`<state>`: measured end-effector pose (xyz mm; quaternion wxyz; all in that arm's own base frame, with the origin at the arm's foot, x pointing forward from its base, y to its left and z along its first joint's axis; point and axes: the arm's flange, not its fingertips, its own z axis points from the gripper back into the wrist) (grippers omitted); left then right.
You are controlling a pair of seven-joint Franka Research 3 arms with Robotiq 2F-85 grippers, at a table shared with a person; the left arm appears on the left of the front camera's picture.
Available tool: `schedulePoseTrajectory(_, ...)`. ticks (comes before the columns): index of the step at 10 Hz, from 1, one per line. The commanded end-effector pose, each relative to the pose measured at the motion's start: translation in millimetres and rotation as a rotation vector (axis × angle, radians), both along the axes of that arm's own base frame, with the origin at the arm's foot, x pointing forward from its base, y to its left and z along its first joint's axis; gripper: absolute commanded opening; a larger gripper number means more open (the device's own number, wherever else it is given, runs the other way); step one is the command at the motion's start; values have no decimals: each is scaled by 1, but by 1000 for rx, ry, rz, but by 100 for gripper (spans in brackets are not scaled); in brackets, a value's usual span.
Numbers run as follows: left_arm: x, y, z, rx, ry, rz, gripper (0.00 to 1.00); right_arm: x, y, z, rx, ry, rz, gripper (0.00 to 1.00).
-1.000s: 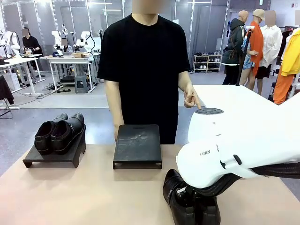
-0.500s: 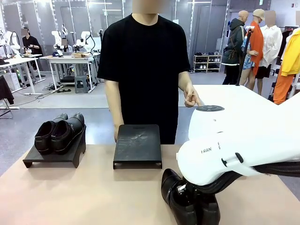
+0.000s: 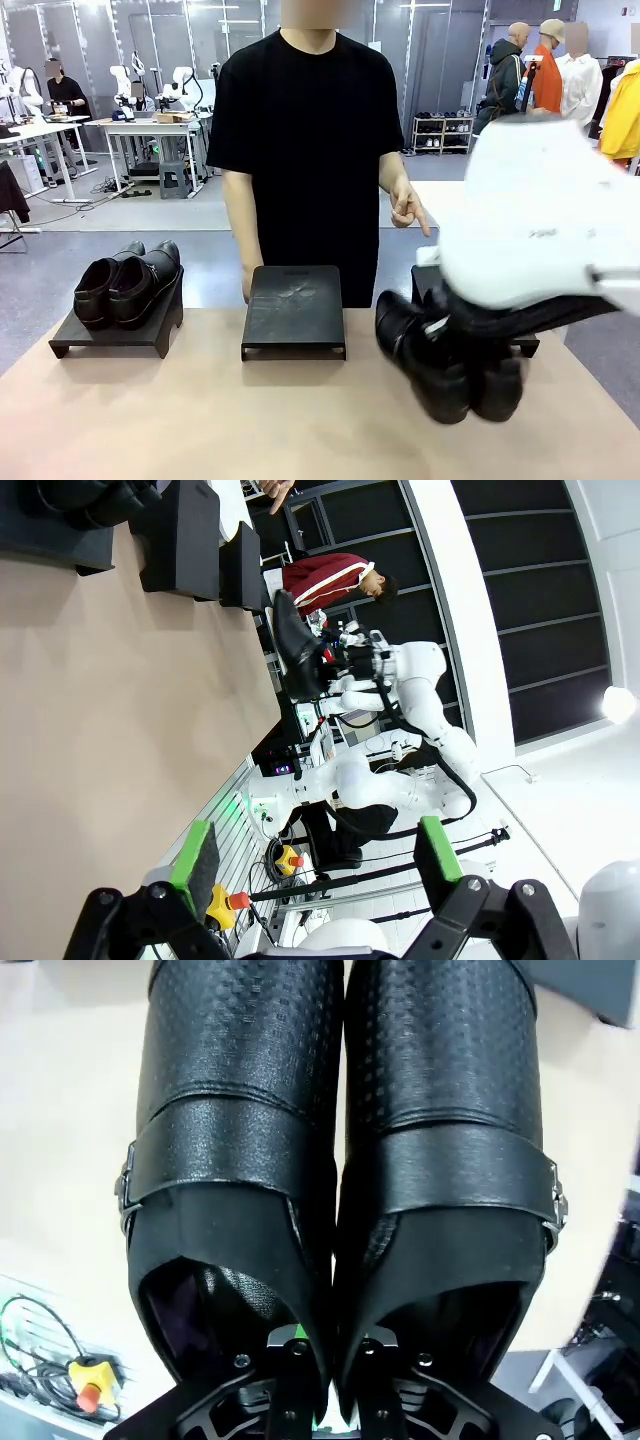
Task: Place the shoes on the stand as instructed by the person.
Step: Pick up another pair of Shoes and place it on the Shoes Stand indicated by the person.
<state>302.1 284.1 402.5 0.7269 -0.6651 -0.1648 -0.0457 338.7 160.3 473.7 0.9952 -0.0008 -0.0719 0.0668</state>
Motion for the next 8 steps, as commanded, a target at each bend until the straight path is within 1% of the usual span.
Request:
schedulePoseTrajectory(1, -3, -2, 0, 20, 3, 4, 100, -1, -33, 39, -38, -77, 40, 0)
schedulePoseTrajectory(2, -3, -2, 0, 20, 3, 4, 100, 0, -50, 53, 8, -94, 41, 0)
schedulePoseTrajectory(4, -3, -2, 0, 20, 3, 4, 100, -5, -73, 69, 61, -117, 45, 0)
schedulePoseTrajectory(5, -3, -2, 0, 20, 3, 4, 100, -10, -75, 67, 69, -80, 60, 0)
schedulePoseTrajectory(6, -3, -2, 0, 20, 3, 4, 100, -4, -67, 63, 24, -100, 25, 0)
schedulePoseTrajectory(8, -3, -2, 0, 20, 3, 4, 100, -4, -67, 63, 24, -100, 25, 0)
